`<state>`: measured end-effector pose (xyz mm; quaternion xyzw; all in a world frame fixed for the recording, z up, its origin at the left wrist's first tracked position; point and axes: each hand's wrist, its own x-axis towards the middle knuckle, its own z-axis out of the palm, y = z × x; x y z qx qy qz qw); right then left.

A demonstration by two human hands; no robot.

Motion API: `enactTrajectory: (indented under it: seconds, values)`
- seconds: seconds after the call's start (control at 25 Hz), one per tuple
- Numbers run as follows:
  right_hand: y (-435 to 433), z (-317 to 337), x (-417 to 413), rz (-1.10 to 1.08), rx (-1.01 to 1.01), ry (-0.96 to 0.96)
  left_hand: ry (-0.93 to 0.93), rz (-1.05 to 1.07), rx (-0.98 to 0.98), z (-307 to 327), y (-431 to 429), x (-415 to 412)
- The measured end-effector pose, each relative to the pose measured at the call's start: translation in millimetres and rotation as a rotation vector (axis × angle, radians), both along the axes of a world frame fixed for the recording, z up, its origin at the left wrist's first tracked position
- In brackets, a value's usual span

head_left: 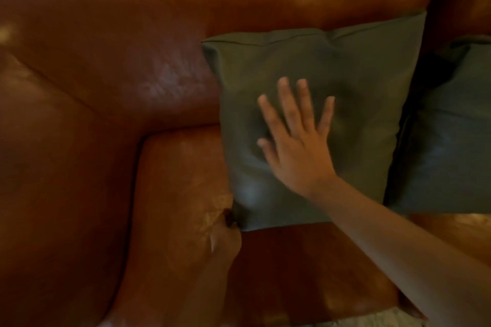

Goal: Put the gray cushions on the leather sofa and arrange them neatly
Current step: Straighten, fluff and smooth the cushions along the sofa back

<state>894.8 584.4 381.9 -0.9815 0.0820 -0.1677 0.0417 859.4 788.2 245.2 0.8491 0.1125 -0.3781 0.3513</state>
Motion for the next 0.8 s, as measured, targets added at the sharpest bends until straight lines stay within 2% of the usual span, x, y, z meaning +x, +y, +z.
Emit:
enactTrajectory:
  seconds: [0.12,0.32,0.4,0.56,0.68,0.76,0.8]
  values:
    - [30,-18,-13,0.313,-0.091,0.125,-0.017,-0.053,0.052,-4,-7,-1]
    - [9,-48,8,0.224,-0.265,0.205,-0.002,-0.065,0.206,-19,-1,0]
    - [7,-50,12,0.215,-0.281,0.203,-0.047,-0.158,0.258,-24,-1,-4]
    - [10,-52,8,0.245,-0.254,0.177,-0.098,-0.142,0.261,-19,-7,-3]
    - [14,-48,7,0.24,-0.184,0.153,-0.355,0.025,0.036,7,-18,8]
    - [18,-41,2,0.226,-0.101,0.076,-0.582,0.162,-0.135,38,-45,30]
    - [19,-37,-4,0.18,-0.029,0.007,-0.691,0.166,-0.21,58,-64,42]
